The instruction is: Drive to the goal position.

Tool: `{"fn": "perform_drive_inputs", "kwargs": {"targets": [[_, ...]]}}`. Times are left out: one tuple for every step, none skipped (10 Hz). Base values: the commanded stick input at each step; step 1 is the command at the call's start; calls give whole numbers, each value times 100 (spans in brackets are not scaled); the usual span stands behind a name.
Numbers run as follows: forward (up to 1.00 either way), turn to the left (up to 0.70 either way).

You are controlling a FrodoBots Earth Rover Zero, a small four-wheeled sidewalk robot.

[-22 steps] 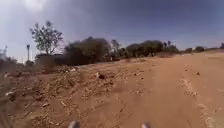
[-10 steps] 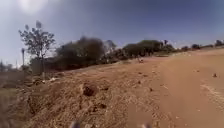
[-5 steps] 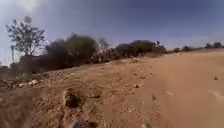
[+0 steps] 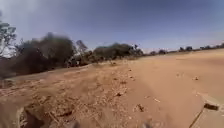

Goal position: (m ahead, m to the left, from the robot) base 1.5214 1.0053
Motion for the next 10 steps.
{"fn": "perform_drive_inputs", "kwargs": {"targets": [[85,0],[85,0],[85,27],[85,27],[85,27],[85,27],[85,27],[85,27],[85,27],[85,27]]}}
